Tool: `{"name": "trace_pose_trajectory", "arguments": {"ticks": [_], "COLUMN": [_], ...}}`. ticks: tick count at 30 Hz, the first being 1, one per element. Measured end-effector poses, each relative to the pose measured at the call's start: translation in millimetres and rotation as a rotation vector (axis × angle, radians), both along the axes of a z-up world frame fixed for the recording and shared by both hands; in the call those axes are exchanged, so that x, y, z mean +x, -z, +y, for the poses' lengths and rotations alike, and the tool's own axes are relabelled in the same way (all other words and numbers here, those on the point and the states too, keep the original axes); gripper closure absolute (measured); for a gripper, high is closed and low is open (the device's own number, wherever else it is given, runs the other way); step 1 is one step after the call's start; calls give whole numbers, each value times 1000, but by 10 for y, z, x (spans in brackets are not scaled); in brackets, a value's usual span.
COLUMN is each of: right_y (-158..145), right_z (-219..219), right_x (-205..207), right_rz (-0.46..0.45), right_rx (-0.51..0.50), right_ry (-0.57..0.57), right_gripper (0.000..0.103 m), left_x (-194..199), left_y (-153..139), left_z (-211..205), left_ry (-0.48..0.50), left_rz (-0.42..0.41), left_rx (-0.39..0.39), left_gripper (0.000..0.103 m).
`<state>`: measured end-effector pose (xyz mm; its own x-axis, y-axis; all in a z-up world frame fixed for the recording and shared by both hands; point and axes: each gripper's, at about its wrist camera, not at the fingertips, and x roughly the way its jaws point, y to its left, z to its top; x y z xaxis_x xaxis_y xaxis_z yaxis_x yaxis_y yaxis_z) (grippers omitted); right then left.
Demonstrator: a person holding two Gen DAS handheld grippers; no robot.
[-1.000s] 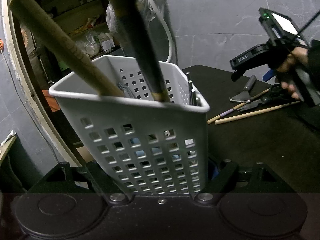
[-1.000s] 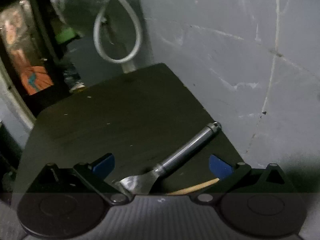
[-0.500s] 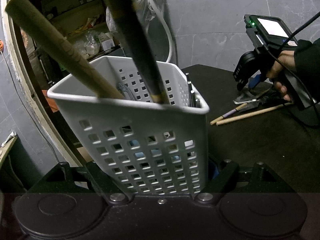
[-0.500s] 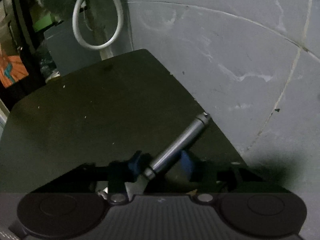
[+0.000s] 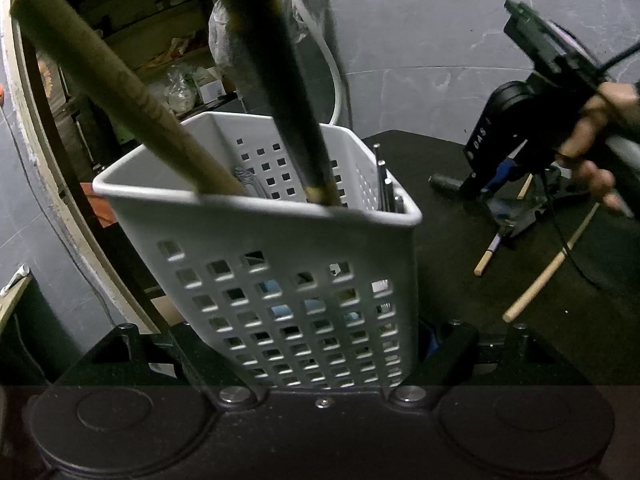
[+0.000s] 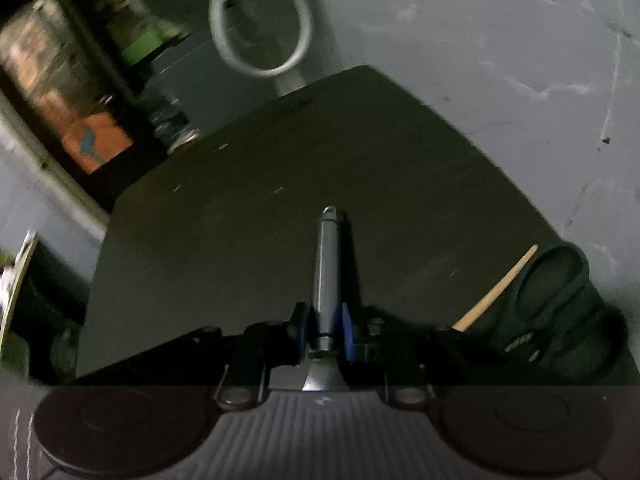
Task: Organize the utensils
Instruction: 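Lift the scraper and carry it toward the caddy with the right tool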
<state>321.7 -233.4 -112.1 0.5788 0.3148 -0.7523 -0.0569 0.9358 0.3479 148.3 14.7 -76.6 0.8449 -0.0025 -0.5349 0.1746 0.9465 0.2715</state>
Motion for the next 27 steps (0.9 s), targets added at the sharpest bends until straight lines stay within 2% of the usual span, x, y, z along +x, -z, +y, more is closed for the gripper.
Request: {"name": "trace_pose_trajectory", "arguments": {"ticks": [6, 13, 20, 27], "right_y": [-184, -331, -248, -131], "right_z": [297, 375, 182, 246], "right_x": [-378, -557, -611, -684], "right_rz": [-27, -48, -54, -2], "right_rx": [-81, -29, 89, 12], "right_ry": [-140, -184, -191, -254], "right_gripper": [83, 83, 83, 83], "left_x": [10, 9, 10, 3], "left_y": [10, 16, 15, 14], "left_z": [17, 18, 18, 15], "left_ry": [9, 11, 11, 11], "left_rz": [1, 0, 0, 0], "left_rx": [4, 5, 5, 6], "left_gripper": [18, 18, 18, 19]}}
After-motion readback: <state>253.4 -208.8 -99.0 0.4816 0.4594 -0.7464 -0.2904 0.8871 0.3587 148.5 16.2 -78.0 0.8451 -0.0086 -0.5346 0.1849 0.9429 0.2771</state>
